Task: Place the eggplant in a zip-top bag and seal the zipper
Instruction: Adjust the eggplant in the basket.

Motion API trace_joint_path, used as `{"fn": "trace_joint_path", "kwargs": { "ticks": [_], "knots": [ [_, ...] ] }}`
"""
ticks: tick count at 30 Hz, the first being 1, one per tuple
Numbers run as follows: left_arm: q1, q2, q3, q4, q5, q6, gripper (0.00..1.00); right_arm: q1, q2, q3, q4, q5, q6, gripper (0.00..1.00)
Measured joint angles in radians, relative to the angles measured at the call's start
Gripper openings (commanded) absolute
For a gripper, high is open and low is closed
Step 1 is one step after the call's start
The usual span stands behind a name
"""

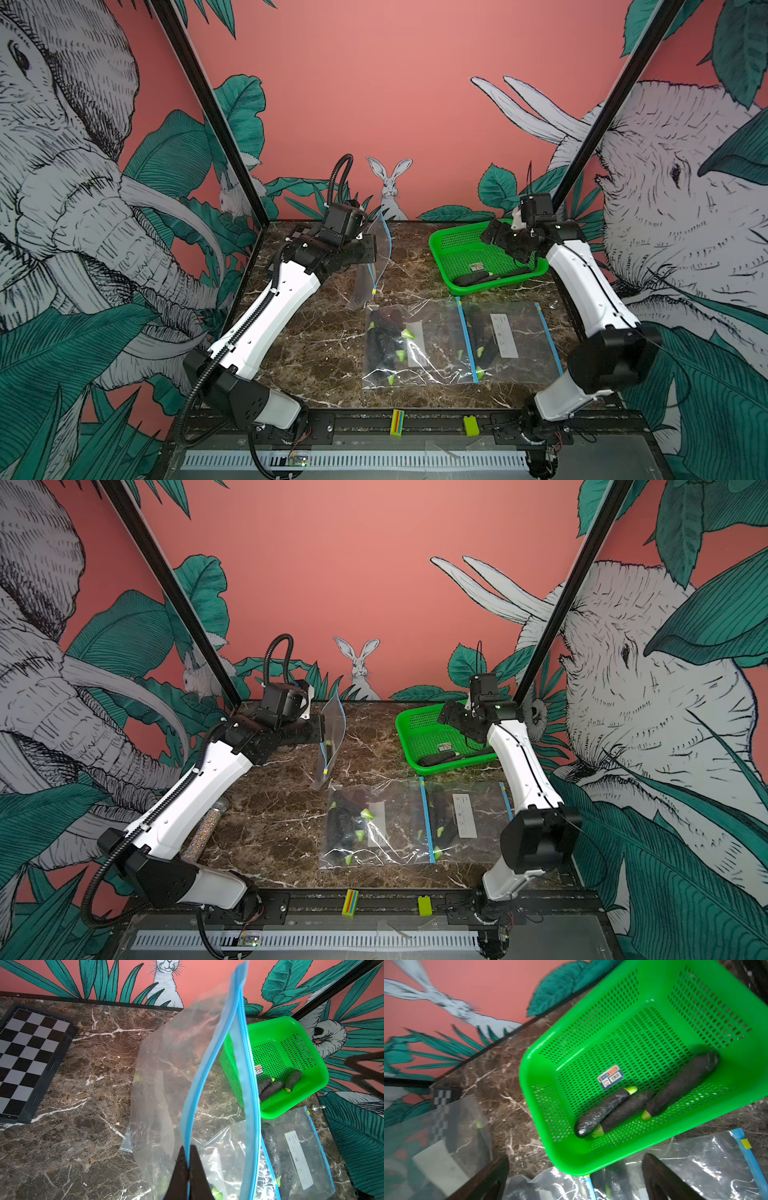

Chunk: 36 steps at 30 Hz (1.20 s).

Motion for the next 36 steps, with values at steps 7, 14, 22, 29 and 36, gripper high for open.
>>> {"fn": "trace_joint_path", "kwargs": {
  "ticks": [7, 14, 22, 29, 36],
  "knots": [
    [0.000, -0.003, -0.021, 0.013, 0.016, 0.000, 0.00, -0.025, 0.225, 0.047, -0.021, -0.016, 0.000, 0.89],
    [0.005, -0.003, -0.028, 0.027, 0.030, 0.000, 0.00, -0.023, 0.327, 0.070, 0.005, -0.027, 0.008, 0.86],
    [0.008, -0.004, -0.032, 0.030, 0.029, 0.000, 0.00, -0.012, 0.434, 0.138, 0.011, -0.027, 0.026, 0.80],
    [0.011, -0.004, -0.046, 0.034, 0.029, 0.000, 0.00, 0.016, 0.520, 0.192, 0.006, -0.022, 0.030, 0.76],
    [0.012, -0.004, -0.047, 0.034, 0.030, 0.000, 0.00, 0.036, 0.589, 0.251, 0.010, -0.023, 0.040, 0.73]
  ]
}}
